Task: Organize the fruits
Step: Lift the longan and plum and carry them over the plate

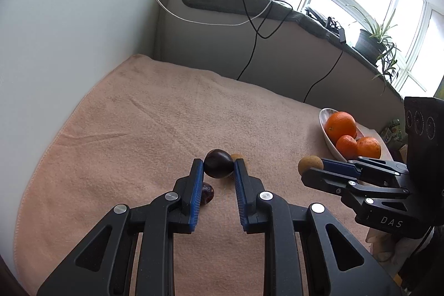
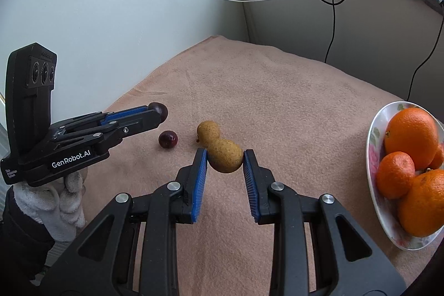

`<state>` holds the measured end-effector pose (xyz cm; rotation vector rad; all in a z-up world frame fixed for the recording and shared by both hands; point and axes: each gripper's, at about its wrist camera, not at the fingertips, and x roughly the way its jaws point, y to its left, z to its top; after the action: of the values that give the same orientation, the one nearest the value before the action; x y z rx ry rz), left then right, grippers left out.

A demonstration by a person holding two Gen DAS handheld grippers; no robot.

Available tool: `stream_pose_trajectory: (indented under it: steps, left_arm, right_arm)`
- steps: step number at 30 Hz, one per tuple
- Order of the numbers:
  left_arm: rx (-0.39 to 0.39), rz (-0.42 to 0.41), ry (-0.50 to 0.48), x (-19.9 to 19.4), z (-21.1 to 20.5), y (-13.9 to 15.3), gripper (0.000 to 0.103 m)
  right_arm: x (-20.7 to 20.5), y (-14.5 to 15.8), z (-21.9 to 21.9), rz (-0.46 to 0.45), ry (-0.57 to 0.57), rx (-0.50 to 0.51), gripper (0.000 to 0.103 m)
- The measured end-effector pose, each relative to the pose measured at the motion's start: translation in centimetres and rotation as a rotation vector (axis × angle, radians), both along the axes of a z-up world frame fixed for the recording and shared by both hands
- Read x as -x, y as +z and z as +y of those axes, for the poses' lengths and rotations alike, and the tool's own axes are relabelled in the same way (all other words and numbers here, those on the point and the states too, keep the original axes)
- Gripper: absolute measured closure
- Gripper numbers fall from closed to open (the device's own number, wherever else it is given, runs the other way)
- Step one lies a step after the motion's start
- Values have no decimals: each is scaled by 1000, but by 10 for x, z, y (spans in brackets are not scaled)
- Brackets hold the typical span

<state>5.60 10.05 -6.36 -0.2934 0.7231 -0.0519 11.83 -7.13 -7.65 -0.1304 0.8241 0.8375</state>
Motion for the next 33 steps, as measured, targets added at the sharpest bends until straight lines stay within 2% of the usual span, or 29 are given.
stream_pose_trajectory:
  steps: [16, 33]
  left_arm:
    - [22, -56, -139, -22, -71, 23, 82]
    - [30, -86, -292, -57, -150, 38, 82]
  right_arm:
    - [2, 36, -105, -102, -181, -50, 75]
    - [-12, 40, -201, -99, -375, -87, 75]
